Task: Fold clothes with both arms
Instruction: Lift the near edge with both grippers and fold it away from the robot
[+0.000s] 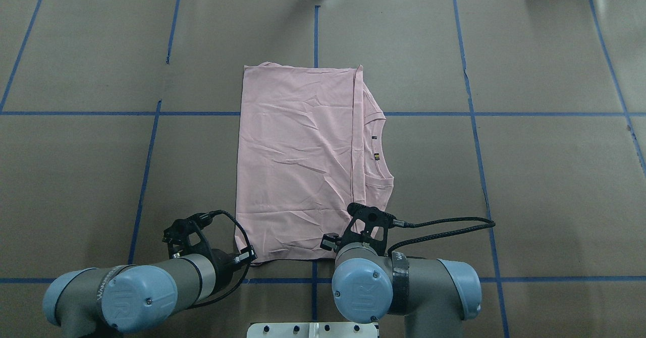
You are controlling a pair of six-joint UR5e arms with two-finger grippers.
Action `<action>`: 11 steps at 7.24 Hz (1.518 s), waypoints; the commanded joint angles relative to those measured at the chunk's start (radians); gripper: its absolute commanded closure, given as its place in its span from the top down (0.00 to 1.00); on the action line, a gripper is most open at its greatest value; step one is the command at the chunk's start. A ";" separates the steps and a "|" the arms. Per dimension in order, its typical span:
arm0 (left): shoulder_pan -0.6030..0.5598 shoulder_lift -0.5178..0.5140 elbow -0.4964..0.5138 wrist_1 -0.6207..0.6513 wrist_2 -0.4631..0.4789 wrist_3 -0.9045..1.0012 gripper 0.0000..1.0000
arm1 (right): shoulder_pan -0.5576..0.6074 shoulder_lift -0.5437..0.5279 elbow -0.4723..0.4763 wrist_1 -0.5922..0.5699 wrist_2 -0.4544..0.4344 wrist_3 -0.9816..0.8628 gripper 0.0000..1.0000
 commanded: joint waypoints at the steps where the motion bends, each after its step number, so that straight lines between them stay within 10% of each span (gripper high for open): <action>1: -0.001 0.000 0.001 0.000 0.000 0.000 0.00 | 0.004 -0.001 0.001 0.000 0.000 0.000 0.00; 5: -0.006 0.002 -0.023 0.002 -0.002 0.003 0.00 | 0.010 -0.002 0.016 0.000 0.000 -0.003 0.00; 9: -0.003 -0.009 -0.475 0.444 -0.072 0.003 0.00 | -0.014 -0.014 0.468 -0.373 0.020 0.000 0.00; 11: -0.001 -0.087 -0.536 0.575 -0.098 0.003 0.00 | -0.022 -0.005 0.517 -0.439 0.028 -0.001 0.00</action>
